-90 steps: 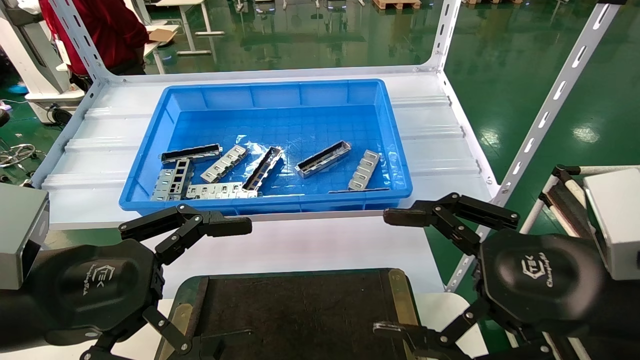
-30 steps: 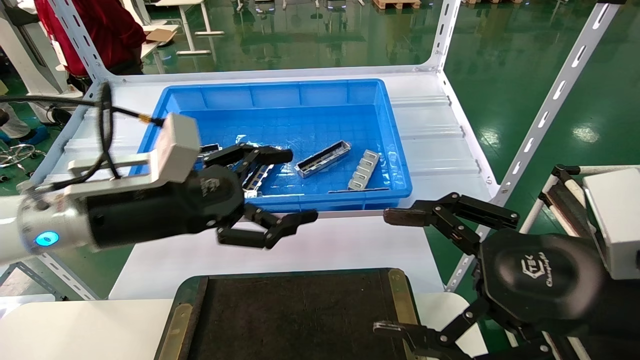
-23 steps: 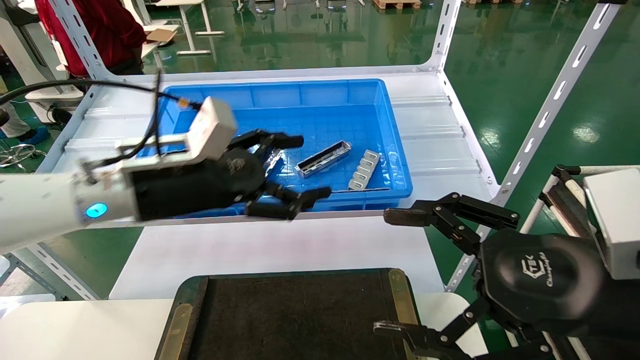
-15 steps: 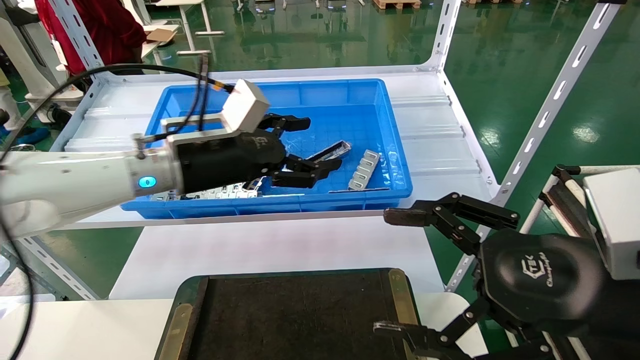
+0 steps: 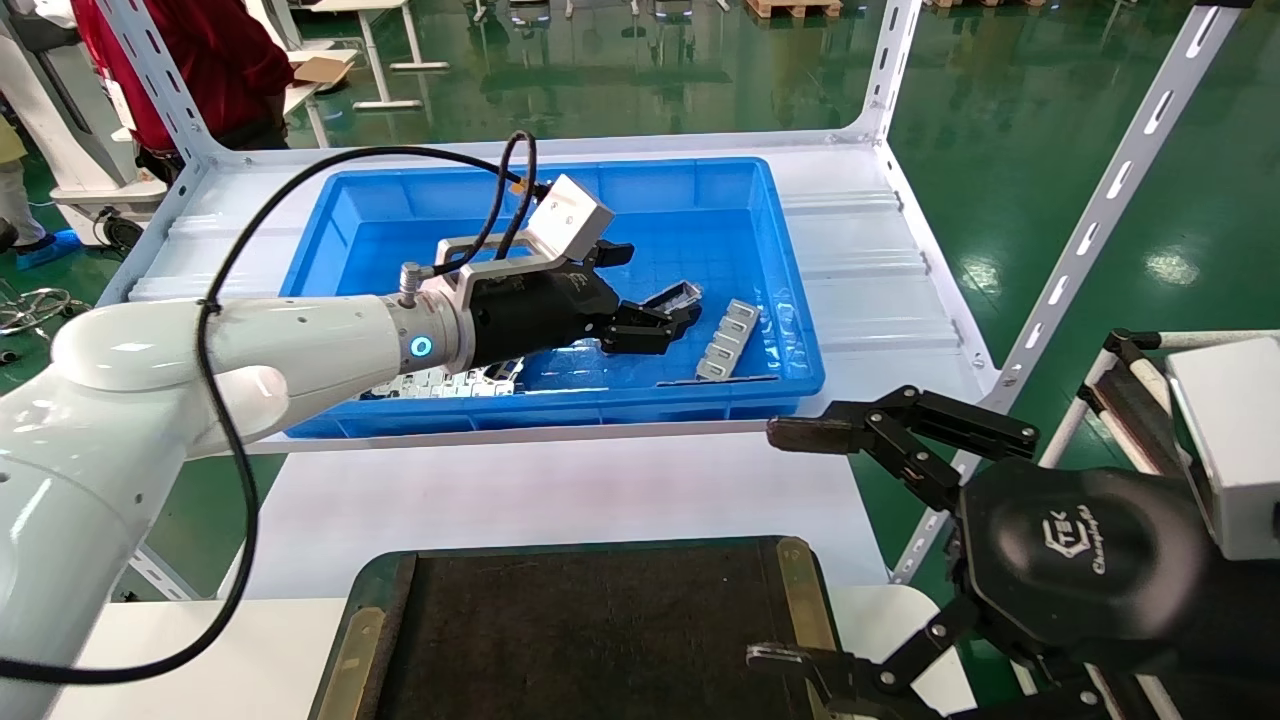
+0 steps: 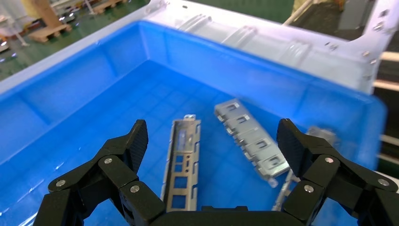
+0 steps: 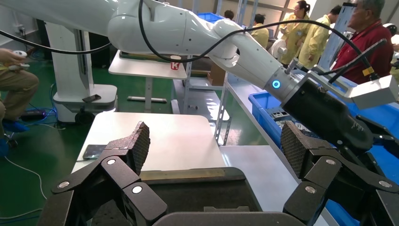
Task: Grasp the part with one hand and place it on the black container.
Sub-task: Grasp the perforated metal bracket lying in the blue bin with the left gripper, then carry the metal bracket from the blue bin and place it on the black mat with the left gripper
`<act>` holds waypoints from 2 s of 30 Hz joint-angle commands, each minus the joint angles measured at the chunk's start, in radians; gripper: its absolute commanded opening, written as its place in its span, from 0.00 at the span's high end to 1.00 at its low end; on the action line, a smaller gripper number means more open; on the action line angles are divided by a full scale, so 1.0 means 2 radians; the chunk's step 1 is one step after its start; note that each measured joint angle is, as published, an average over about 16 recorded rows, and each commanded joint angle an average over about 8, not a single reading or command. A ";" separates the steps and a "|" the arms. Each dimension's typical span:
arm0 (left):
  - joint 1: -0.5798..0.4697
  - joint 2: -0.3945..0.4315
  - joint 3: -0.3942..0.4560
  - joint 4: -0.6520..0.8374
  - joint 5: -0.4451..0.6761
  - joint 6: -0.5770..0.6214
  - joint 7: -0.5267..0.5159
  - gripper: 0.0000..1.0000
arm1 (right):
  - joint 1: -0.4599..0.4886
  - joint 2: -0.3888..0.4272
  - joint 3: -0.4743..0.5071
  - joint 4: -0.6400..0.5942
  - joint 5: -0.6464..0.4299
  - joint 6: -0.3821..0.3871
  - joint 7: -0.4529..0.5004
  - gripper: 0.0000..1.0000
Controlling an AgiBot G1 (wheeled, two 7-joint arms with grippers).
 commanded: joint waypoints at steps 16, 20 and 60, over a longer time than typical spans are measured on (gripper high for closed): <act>-0.001 0.015 0.058 0.028 -0.026 -0.059 -0.028 0.59 | 0.000 0.000 -0.001 0.000 0.000 0.000 0.000 0.84; 0.001 0.015 0.076 0.022 -0.033 -0.068 -0.042 1.00 | 0.000 0.000 -0.001 0.000 0.001 0.000 0.000 1.00; 0.015 0.014 0.214 -0.002 -0.136 -0.149 -0.096 1.00 | 0.000 0.001 -0.002 0.000 0.001 0.001 -0.001 1.00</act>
